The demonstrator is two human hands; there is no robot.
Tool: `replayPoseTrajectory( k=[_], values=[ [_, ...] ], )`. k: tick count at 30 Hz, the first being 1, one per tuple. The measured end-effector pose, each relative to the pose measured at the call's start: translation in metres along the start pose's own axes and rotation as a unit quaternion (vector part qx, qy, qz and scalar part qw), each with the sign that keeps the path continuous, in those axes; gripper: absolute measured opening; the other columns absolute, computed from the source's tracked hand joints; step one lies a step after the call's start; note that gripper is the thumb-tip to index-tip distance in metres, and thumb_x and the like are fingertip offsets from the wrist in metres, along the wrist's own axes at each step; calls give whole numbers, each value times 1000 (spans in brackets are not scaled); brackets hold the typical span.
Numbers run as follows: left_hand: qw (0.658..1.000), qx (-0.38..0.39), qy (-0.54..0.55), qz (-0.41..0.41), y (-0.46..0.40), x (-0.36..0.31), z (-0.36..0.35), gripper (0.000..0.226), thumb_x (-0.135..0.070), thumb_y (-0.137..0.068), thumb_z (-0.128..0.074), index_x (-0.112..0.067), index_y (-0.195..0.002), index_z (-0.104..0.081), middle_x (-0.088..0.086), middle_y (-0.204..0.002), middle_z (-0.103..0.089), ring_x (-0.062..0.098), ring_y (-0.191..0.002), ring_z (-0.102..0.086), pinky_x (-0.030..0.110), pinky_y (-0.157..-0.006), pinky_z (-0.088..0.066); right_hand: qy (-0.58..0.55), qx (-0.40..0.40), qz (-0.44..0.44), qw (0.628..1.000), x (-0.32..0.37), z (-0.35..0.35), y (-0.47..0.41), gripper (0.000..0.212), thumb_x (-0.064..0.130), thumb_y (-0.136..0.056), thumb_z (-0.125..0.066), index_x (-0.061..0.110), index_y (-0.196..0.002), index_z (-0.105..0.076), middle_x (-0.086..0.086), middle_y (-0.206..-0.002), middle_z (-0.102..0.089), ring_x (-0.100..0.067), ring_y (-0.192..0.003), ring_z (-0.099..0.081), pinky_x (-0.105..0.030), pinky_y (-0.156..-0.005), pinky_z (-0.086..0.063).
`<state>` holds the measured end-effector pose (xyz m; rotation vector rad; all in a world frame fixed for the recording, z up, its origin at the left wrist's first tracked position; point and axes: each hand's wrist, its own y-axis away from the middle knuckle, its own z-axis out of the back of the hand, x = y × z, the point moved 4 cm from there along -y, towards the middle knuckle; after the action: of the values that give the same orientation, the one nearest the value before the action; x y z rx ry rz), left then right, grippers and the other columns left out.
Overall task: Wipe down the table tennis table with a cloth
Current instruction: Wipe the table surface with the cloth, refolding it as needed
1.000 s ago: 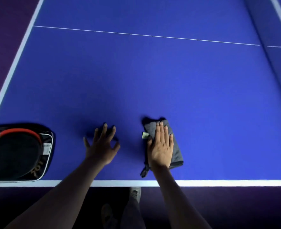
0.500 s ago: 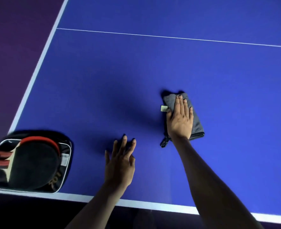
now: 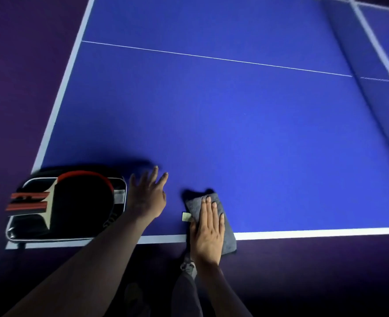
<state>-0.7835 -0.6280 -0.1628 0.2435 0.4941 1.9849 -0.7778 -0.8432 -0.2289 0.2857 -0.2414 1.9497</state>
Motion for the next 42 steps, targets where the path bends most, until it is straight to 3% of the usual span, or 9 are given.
replayPoseTrajectory(
  k=[4,8,19,23,26,29,33,37,42],
  values=[
    [1000,-1,10,-10,-16,24,0,63,-36,-105,-39,-28,-162,-16,3,-171,-10,28,-154,-19,59,-121,-12,12,-18,-20,1000,10,-1,-15,64,36,-102,-39,14,-162,-34,-3,-170,-28,-21,-156,-28,-47,-127,-20],
    [997,-65,26,-36,-36,23,0,55,-35,-95,-37,-21,-145,-56,7,-152,-51,34,-132,-55,68,-108,-33,15,-29,-13,999,21,-9,-79,66,39,-102,-36,15,-163,-31,-2,-171,-27,-20,-157,-25,-50,-127,-21],
    [996,-77,38,-3,-52,19,-15,51,-35,-98,-34,-29,-143,-57,-1,-152,-52,27,-132,-56,64,-109,-37,4,-37,54,998,76,-42,-297,64,37,-102,-41,16,-162,-31,-4,-169,-31,-22,-157,-27,-50,-128,-16],
    [995,-73,68,6,-51,22,-18,47,-34,-99,-53,-33,-146,-52,-5,-156,-47,25,-137,-52,63,-110,-36,-1,-36,50,998,83,-51,-315,62,37,-105,-41,15,-162,-31,-3,-169,-31,-22,-156,-29,-50,-128,-16],
    [995,-24,96,1,-48,25,-17,58,-34,-96,-61,-33,-152,-44,-2,-162,-37,27,-143,-44,64,-112,-32,-10,-33,49,998,84,-49,-289,62,37,-105,-42,15,-162,-32,-2,-168,-33,-19,-156,-30,-50,-128,-18],
    [991,95,83,-47,-61,27,1,67,-41,-102,-48,-31,-161,-20,1,-171,-5,27,-156,-15,57,-120,-17,-10,-45,22,999,92,-45,-232,63,37,-104,-38,15,-162,-32,-2,-168,-33,-20,-155,-31,-49,-128,-20],
    [983,118,25,-135,-62,43,42,54,-40,-102,-43,-30,-155,-36,0,-168,-18,21,-152,-24,46,-120,-23,0,-36,4,999,114,-46,-138,66,35,-102,-41,14,-163,-30,-3,-170,-29,-20,-156,-29,-48,-128,-18],
    [985,107,8,-137,-20,78,49,56,-36,-105,-41,-27,-159,-29,3,-171,-6,22,-157,-11,49,-125,-11,1,-13,-22,1000,131,-50,-37,65,36,-103,-41,13,-163,-31,-4,-171,-26,-20,-157,-28,-50,-128,-20],
    [977,175,-16,-123,1,120,47,67,-41,-101,-47,-30,-161,-20,3,-172,2,26,-157,-4,57,-123,-11,5,1,-51,999,154,-49,37,64,35,-102,-37,13,-162,-33,-2,-170,-25,-21,-155,-32,-50,-125,-24]
  ],
)
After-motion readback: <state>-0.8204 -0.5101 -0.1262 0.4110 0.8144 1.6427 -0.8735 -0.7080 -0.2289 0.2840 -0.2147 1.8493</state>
